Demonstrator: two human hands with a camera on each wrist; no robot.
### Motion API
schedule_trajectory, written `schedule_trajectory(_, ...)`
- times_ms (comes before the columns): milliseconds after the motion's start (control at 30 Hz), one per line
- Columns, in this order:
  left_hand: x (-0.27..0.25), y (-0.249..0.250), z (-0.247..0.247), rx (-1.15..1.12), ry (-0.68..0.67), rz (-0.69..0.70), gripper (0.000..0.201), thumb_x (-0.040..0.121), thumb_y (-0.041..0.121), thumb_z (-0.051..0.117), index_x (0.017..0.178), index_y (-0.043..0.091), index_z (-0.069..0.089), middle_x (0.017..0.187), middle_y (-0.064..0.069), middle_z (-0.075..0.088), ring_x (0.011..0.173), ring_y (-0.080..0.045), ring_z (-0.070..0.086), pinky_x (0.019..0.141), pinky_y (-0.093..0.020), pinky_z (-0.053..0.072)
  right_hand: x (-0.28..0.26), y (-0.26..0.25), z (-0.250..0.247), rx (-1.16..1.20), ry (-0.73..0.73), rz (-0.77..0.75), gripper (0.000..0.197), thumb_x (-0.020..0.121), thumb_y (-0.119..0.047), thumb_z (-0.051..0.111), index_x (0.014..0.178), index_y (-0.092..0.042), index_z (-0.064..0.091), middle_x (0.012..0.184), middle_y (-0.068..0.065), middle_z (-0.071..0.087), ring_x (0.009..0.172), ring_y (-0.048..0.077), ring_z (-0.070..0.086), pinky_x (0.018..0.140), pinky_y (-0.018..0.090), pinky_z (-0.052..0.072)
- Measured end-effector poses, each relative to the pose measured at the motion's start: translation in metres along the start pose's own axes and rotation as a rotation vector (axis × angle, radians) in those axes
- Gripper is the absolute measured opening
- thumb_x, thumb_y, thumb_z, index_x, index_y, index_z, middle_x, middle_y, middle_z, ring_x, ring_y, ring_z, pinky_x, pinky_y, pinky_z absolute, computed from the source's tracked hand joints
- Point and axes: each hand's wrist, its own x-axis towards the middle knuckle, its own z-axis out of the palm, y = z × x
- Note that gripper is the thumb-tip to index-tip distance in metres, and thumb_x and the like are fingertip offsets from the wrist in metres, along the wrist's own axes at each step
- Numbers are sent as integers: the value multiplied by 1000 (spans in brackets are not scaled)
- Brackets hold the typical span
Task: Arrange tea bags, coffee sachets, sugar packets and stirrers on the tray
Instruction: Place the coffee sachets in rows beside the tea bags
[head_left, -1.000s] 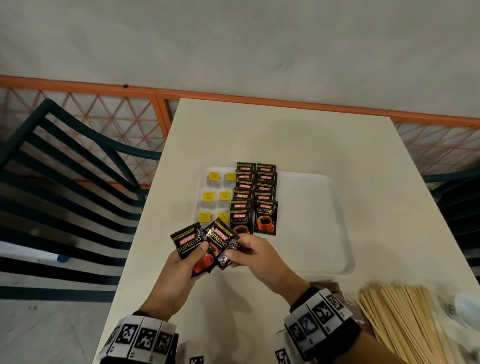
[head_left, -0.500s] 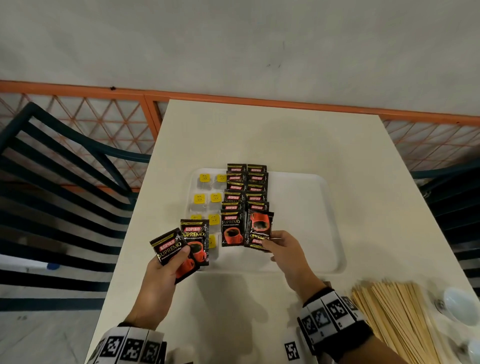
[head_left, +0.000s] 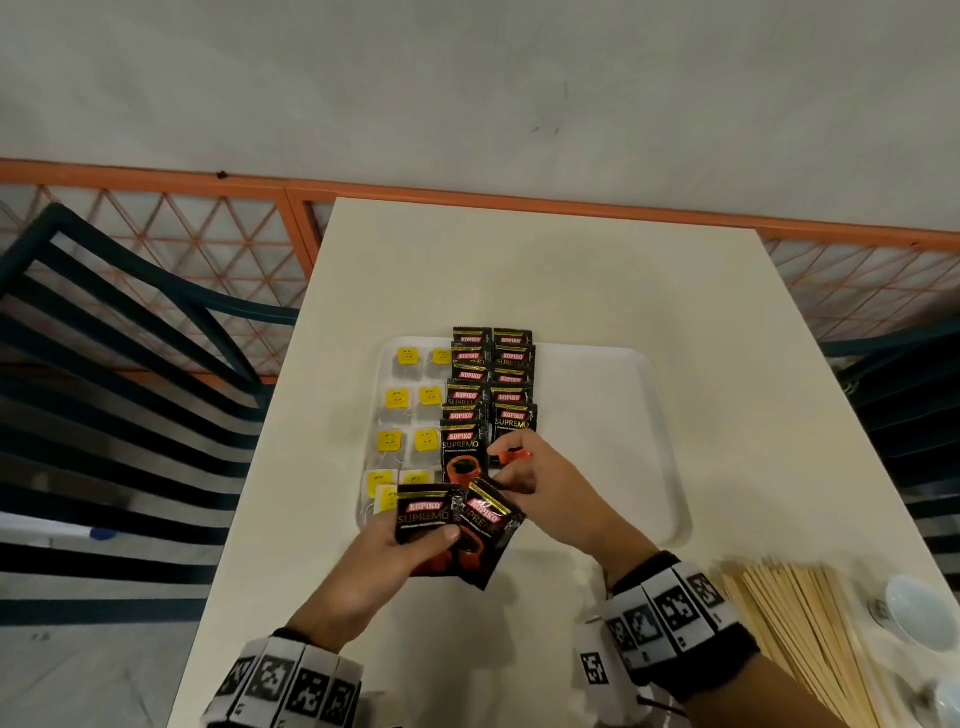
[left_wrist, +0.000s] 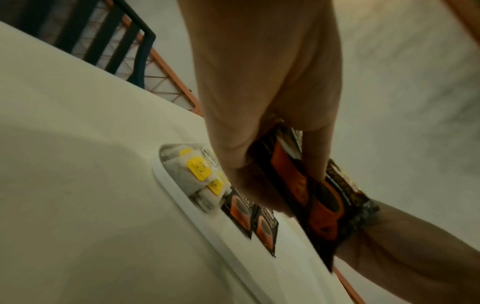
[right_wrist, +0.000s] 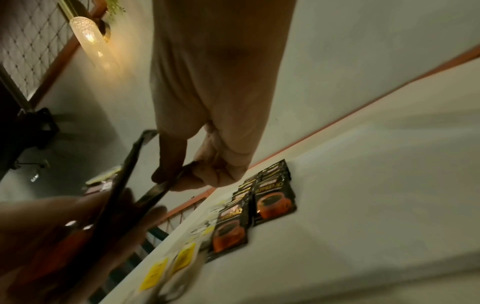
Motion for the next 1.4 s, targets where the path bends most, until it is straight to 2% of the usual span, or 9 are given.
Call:
schedule_trajectory(100, 3, -1, 5, -92, 81, 0, 20, 85, 6, 61, 103, 11, 68, 96, -7, 75, 94, -24, 69, 83, -36, 55, 1, 2, 12, 245, 106, 58, 30, 84, 2, 60, 99, -21, 47, 86, 7, 66, 78, 13, 63, 60, 19, 52)
schedule_trajectory(200, 5, 0, 4, -210, 152, 15, 22, 86, 5, 58, 106, 8, 65, 99, -9, 74, 93, -22, 69, 80, -31, 54, -4, 11, 20, 349, 133, 113, 24, 86, 3, 57, 105, -9, 50, 98, 9, 62, 85, 18, 62, 69, 26, 57)
schedule_trajectory(367, 4, -2, -1, -233, 171, 17, 20, 87, 9, 57, 106, 12, 65, 98, -6, 74, 95, -20, 69, 75, -23, 53, -6, 19, 20, 379, 204, 132, 9, 84, 1, 60, 88, -7, 60, 82, 2, 66, 71, 10, 63, 64, 23, 55)
schedule_trajectory(533, 1, -6, -15, -272, 287, 32, 15, 89, 13, 56, 100, 16, 66, 87, -1, 76, 81, -12, 71, 71, -25, 51, 11, 33, 1, 291, 410, 203, 10, 83, -4, 65, 90, -10, 61, 79, 5, 65, 66, 13, 60, 58, 19, 51)
schedule_trajectory(700, 0, -12, -23, -250, 328, 32, 13, 88, 12, 57, 95, 18, 67, 86, 0, 75, 88, -17, 68, 77, -29, 48, 28, 45, -14, 179, 492, 249, 15, 84, -6, 65, 98, -4, 61, 85, 7, 66, 66, 11, 60, 57, 18, 48)
schedule_trajectory(867, 0, -16, -18, -213, 301, 23, 15, 88, 11, 58, 95, 21, 66, 84, 4, 76, 86, -13, 69, 69, -23, 51, 40, 49, -18, -24, 520, 241, 13, 82, -13, 68, 93, -11, 62, 88, 9, 68, 71, 18, 60, 71, 26, 50)
schedule_trajectory(1133, 7, -14, -5, -189, 283, -11, 18, 87, 11, 60, 103, 16, 66, 93, 0, 75, 91, -16, 68, 75, -26, 51, 35, 38, -15, -170, 576, 155, 21, 86, -17, 64, 104, -9, 57, 79, 1, 60, 64, 1, 52, 53, 8, 38)
schedule_trajectory(1300, 16, -11, 4, -157, 283, 4, 21, 86, 8, 62, 105, 17, 65, 97, 0, 72, 91, -14, 67, 72, -23, 49, 11, 18, 6, -133, 302, 111, 20, 93, -36, 48, 95, -19, 58, 84, -6, 62, 73, 3, 55, 60, 8, 40)
schedule_trajectory(1400, 24, -11, 9, -93, 286, 19, 25, 85, 10, 63, 109, 16, 64, 100, -3, 72, 96, -19, 66, 79, -29, 51, 2, 17, 18, -118, 126, 104, 17, 92, -30, 54, 96, -16, 61, 87, -4, 62, 71, 4, 56, 60, 12, 42)
